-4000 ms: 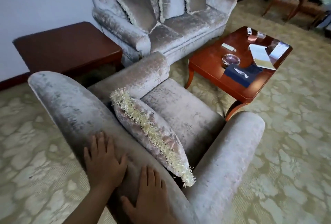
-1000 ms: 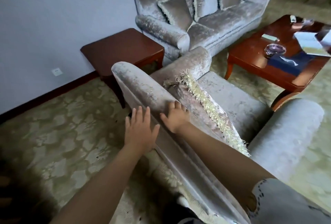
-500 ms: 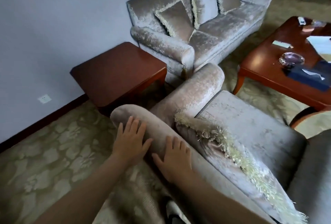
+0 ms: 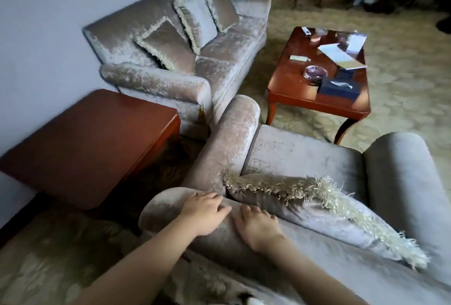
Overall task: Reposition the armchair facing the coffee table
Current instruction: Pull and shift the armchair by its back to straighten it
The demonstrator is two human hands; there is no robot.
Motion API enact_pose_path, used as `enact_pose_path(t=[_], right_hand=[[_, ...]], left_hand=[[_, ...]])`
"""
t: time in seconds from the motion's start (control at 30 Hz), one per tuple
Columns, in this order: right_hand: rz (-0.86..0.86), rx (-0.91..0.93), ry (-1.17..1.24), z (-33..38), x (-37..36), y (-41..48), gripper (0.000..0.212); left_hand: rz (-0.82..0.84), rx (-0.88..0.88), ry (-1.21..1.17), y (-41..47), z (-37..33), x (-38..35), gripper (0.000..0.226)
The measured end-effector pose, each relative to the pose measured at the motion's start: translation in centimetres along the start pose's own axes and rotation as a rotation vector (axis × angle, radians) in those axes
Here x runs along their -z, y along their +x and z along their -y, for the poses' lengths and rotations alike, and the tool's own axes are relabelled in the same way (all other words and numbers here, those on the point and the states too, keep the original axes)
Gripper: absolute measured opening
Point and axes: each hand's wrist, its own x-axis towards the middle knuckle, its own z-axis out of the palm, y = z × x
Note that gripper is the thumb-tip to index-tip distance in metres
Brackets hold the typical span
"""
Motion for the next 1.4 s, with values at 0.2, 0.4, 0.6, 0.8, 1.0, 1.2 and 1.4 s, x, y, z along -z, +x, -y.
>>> enact_pose_path(t=[0.2,0.4,0.6,0.8,1.0,1.2,1.4], right_hand=[[-0.005,-0.286,0.074,5.9,-4.0,-2.6,0.061],[0.006,-0.244,-0.011,4.8,-1.2,-0.2,0.065],[0.121,-0.284,0.074,4.7,-0.3,1.1,0.062],[0.198,-0.18,0.141,4.1,0.5,3.0,0.05],[0.192,-0.184,0.103,3.5,-0.4,4.2,0.062],[0.152,-0.207,0.138,2.8,0.2,5.7,0.065],[0.112,-0.211,0.134,3.6,0.3,5.4,0.065]], left_hand=[[0.104,-0.262,0.077,-2.8,5.7,-2.8,0.07],[0.186,-0.2,0.067,0.6,4.4,0.1,0.077],[0.322,-0.271,0.184,2.9,4.1,0.5,0.055],[0.381,-0.319,0.262,5.5,3.9,0.2,0.037],[0.5,-0.339,0.287,7.7,3.7,-0.7,0.04],[0.541,-0.374,0.279,10.2,3.8,-0.7,0.042],[0.528,-0.434,0.326,9.8,4.5,-0.2,0.041]])
